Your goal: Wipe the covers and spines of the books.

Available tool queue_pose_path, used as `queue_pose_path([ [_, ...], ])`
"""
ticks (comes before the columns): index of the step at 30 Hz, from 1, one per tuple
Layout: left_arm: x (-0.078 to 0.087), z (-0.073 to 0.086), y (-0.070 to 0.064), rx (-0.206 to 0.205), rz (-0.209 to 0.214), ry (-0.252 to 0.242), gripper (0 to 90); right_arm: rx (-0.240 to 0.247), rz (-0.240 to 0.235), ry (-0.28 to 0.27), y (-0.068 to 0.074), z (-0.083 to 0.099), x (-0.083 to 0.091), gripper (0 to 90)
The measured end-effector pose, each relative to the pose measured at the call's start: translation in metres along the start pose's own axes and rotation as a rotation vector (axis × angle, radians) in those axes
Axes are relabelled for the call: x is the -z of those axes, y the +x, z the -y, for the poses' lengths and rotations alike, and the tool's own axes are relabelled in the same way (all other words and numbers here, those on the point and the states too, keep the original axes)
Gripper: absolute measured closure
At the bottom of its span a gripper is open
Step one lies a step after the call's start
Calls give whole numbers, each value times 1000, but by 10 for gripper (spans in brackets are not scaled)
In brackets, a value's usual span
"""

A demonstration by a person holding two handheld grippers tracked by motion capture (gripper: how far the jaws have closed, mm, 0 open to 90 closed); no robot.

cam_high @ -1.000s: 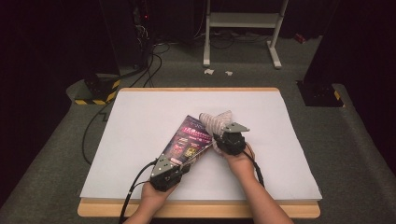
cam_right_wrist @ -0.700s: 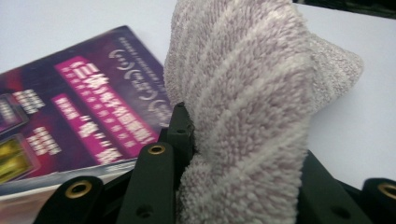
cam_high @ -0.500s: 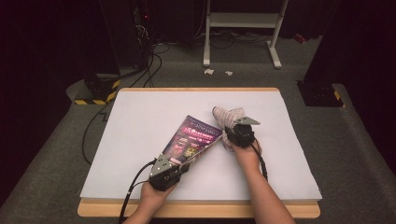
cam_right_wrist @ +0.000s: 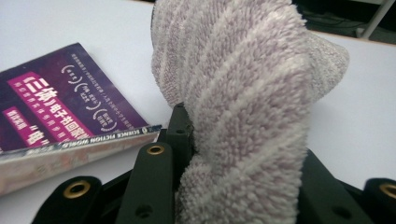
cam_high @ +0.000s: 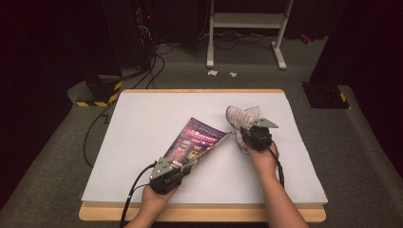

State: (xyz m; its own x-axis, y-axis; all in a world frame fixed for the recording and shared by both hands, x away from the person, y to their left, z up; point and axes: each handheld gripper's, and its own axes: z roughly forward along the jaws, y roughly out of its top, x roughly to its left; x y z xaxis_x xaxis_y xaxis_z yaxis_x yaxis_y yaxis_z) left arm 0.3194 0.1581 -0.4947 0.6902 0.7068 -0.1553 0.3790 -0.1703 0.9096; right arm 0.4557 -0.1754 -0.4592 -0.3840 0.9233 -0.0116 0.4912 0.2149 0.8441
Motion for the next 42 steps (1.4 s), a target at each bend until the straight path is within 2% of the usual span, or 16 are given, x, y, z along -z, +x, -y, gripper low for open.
queue_pose_path([
  [2, -1, 0, 0, -2, 1, 4, 830, -7, 6, -13, -6, 4, 14, 676],
  [4, -3, 0, -1, 4, 3, 0, 829, -36, 0, -19, -12, 10, 27, 671],
  [8, -8, -2, -2, 4, 2, 1, 827, -47, 33, 2, -22, 28, 44, 661],
  [11, -11, -2, -3, 3, 2, 2, 825, -53, 49, 32, -27, 42, 48, 646],
  [18, -13, -2, -4, -10, 5, 8, 814, -88, 24, 90, -33, 64, 42, 559],
  [23, -14, -1, -7, -19, 5, 13, 798, -66, 17, 87, -29, 62, 46, 473],
  [26, -13, -2, -6, -14, 8, 16, 788, -73, -2, 75, -29, 60, 52, 408],
  [33, -13, -2, -8, -15, 8, 17, 771, -86, -19, 0, -24, 48, 74, 298],
  [36, -13, -2, -7, -18, 9, 17, 771, -64, -23, -40, -15, 40, 83, 284],
  [39, -13, -2, -8, -15, 10, 17, 771, -21, -23, -75, -2, 32, 90, 284],
  [42, -13, -2, -7, -17, 10, 18, 771, 4, -42, -109, 10, 25, 96, 287],
])
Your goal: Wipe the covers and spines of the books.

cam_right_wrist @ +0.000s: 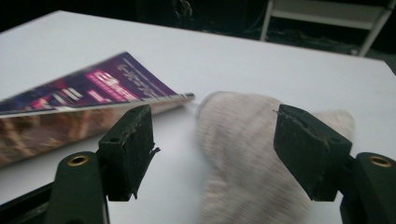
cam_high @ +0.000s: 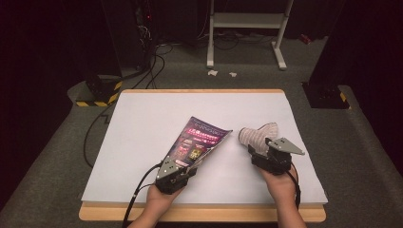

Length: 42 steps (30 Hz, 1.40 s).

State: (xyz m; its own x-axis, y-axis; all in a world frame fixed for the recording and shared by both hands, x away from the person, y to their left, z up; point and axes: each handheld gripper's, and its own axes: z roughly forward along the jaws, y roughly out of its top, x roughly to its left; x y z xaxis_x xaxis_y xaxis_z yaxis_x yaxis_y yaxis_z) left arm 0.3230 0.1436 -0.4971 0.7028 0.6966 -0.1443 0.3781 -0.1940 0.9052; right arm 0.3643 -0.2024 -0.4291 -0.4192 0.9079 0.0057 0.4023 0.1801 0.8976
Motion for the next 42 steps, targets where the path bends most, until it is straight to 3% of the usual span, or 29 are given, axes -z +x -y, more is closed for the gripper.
queue_pose_path([
  [7, 0, 0, 0, -2, 1, 0, 768, 8, -86, -15, 25, -3, -2, 308],
  [18, -1, 1, -2, -12, 4, 8, 757, 54, -186, 123, 71, 20, -53, 352],
  [26, 0, 1, -5, -10, 7, 24, 693, 74, -215, 131, 93, 21, -68, 361],
  [30, 6, -1, -4, 30, 53, -9, 618, 77, -218, 123, 95, 20, -69, 360],
  [34, 11, -5, -8, 13, 57, -28, 536, 82, -219, 118, 95, 20, -69, 365],
  [39, 16, -11, -14, -4, 68, -53, 504, 83, -220, 117, 95, 23, -69, 365],
  [42, 20, -16, -14, 8, 65, -79, 493, 91, -215, 115, 95, 25, -68, 368],
])
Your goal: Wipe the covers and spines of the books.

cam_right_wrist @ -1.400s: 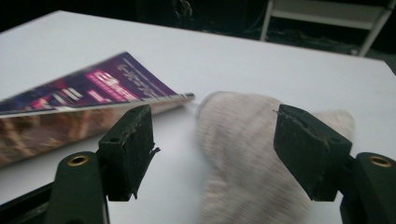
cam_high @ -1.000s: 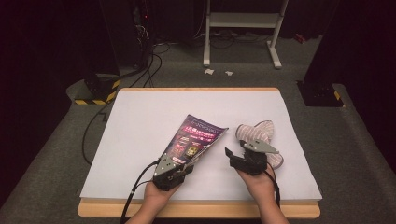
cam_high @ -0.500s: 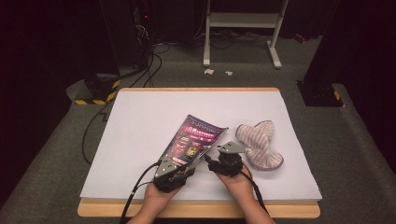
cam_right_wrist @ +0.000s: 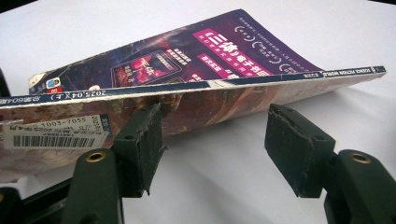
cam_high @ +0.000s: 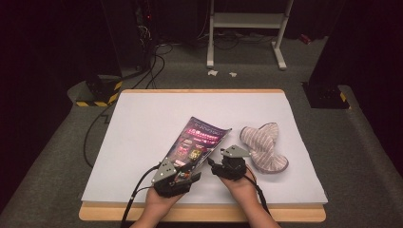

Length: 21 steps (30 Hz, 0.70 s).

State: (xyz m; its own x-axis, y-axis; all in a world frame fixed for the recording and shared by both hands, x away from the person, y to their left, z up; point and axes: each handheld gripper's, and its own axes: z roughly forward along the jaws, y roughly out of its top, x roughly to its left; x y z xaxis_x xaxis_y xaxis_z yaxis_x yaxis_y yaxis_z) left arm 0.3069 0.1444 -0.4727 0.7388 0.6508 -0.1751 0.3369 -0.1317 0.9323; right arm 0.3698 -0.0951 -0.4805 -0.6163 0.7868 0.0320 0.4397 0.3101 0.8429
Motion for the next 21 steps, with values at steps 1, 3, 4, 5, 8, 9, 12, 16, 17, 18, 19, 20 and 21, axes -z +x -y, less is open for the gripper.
queue_pose_path([
  [1, 1, -1, 1, 9, 3, -5, 493, -1, 2, 1, 1, 1, 0, 369],
  [3, 4, -4, 3, 14, 7, -13, 493, 2, 4, 1, 0, 3, 1, 371],
  [4, 6, -5, 4, 22, 5, -16, 492, 1, 5, 3, 0, 4, 2, 373],
  [5, 7, -6, 5, 23, 6, -19, 486, -1, 6, 4, 0, 5, 2, 374],
  [8, 11, -9, 10, 30, 3, -28, 485, 2, 12, 12, 0, 8, 4, 376],
  [9, 12, -10, 13, 32, -2, -29, 485, 4, 13, 15, 0, 9, 5, 378],
  [12, 15, -10, 23, 46, -24, -15, 478, 10, 21, 30, -1, 13, 7, 378],
  [16, 13, -5, 36, 38, -90, 5, 471, 4, 23, 49, -4, 18, 8, 384],
  [17, 12, -3, 40, 30, -109, 21, 471, 5, 24, 52, -4, 19, 7, 384],
  [18, 10, -2, 43, 21, -131, 36, 468, 7, 25, 55, -5, 20, 7, 383],
  [19, 9, 0, 47, 11, -157, 57, 463, 5, 25, 58, -5, 20, 7, 382],
  [20, 9, 1, 49, 4, -171, 65, 460, 8, 27, 63, -6, 21, 8, 382],
  [21, 8, 2, 52, -9, -192, 79, 460, 11, 29, 66, -6, 22, 8, 383],
])
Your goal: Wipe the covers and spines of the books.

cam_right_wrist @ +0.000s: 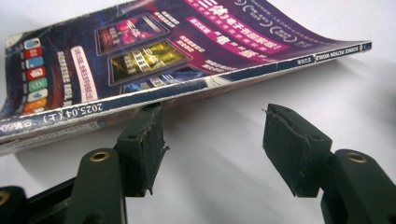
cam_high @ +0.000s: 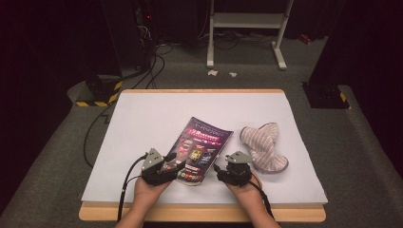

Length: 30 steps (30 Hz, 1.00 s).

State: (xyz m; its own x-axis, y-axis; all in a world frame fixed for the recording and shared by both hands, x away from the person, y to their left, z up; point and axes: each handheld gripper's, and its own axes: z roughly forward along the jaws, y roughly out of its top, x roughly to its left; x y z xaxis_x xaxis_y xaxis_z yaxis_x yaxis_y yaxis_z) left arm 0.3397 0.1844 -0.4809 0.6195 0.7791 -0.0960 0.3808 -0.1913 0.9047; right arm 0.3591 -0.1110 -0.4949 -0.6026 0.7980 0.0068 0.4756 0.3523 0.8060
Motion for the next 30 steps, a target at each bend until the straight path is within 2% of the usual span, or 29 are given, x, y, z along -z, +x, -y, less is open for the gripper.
queue_pose_path([
  [3, -4, 3, 9, -19, -54, 60, 459, 5, 8, 10, -1, 2, 0, 404],
  [5, -6, 5, 15, -14, -82, 99, 451, 3, 11, 15, -3, 3, 1, 408],
  [8, -8, 8, 26, 28, -123, 140, 446, 10, 20, 20, -4, 5, 2, 417],
  [11, -10, 12, 36, 65, -144, 180, 441, 8, 28, 23, -6, 6, 3, 421],
  [15, -14, 15, 39, 87, -128, 211, 432, -12, 40, 4, -11, 6, 8, 426],
  [19, -17, 16, 36, 83, -105, 228, 429, -24, 33, 5, -13, 6, 9, 412],
  [22, -18, 16, 37, 99, -84, 232, 437, -45, 14, 14, -13, 6, 8, 377],
  [27, -18, 17, 36, 101, -36, 233, 496, -67, -4, 37, -11, 6, 3, 344],
  [30, -18, 17, 33, 76, -47, 234, 505, -72, -30, 56, -11, 5, 1, 357],
])
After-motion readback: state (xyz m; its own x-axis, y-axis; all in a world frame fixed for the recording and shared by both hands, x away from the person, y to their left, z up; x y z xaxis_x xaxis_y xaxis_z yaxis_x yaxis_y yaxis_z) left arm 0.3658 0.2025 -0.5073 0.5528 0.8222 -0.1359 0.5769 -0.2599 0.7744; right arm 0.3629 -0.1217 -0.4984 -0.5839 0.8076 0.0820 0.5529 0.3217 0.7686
